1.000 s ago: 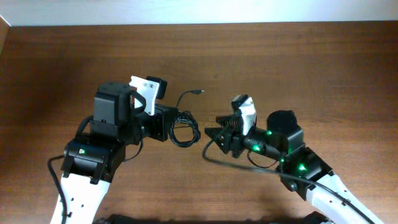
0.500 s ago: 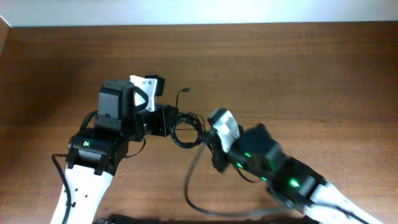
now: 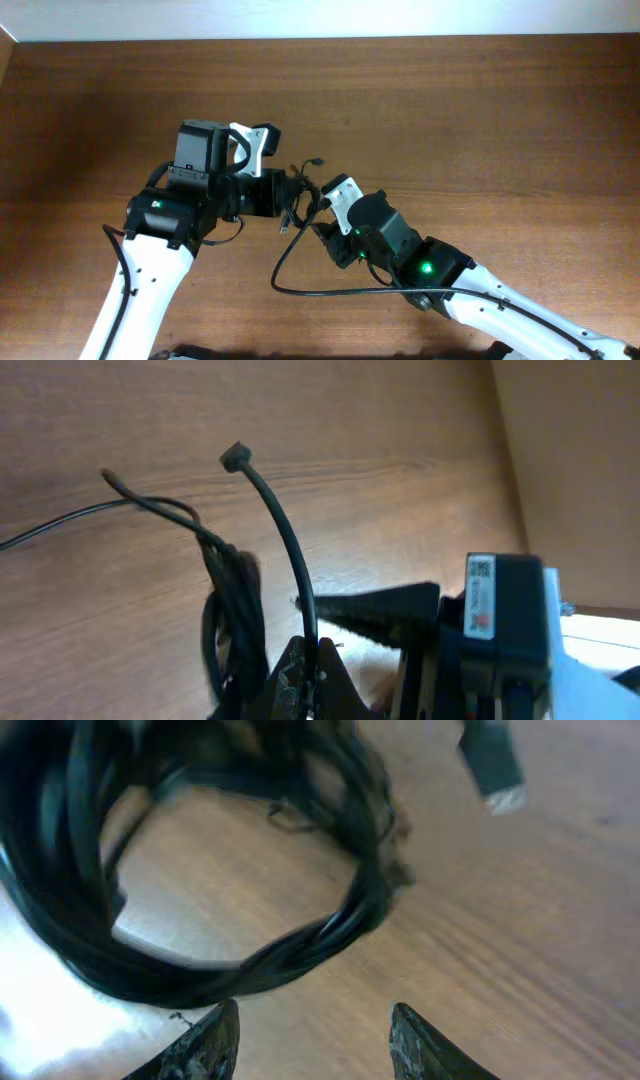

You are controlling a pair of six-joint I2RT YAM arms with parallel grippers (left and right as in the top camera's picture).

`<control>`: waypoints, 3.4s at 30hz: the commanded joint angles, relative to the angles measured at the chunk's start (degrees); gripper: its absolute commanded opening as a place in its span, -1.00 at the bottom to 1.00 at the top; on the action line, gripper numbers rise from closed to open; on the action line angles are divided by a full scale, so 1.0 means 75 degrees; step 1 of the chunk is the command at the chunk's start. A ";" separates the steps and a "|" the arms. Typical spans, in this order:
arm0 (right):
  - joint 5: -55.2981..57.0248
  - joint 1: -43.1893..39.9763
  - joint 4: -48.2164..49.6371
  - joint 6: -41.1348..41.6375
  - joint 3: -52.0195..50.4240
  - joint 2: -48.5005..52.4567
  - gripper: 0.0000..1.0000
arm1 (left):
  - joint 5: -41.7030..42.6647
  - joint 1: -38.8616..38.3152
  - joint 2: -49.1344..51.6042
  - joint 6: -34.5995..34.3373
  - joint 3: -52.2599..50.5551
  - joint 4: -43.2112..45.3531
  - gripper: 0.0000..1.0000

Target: Untangle cables

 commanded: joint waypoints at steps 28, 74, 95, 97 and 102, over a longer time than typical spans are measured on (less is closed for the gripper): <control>-0.5502 -0.0985 -0.0729 0.0790 0.0070 -0.2305 -0.92 | -0.0504 0.0017 0.0009 0.1072 0.0076 -0.0245 -1.00; -0.1072 -0.2582 -0.3640 0.2847 0.0067 -0.0793 0.97 | -0.2903 -0.0979 0.1000 -0.0965 -0.2323 0.1486 -0.22; -0.2553 -0.2579 -0.3748 0.2769 0.0067 -0.0793 0.97 | -0.3724 -0.2247 0.1454 -0.0868 -0.2107 0.2372 -1.00; -0.3042 -0.2579 -0.3649 0.2757 0.0067 -0.0793 0.97 | -0.3730 -0.2247 0.0309 -0.0758 -0.2107 0.2366 -1.00; -0.3675 -0.2579 -0.2541 0.2757 0.0067 -0.0793 0.96 | -0.2804 -0.2247 -0.0583 -0.0764 -0.2107 0.2314 -1.00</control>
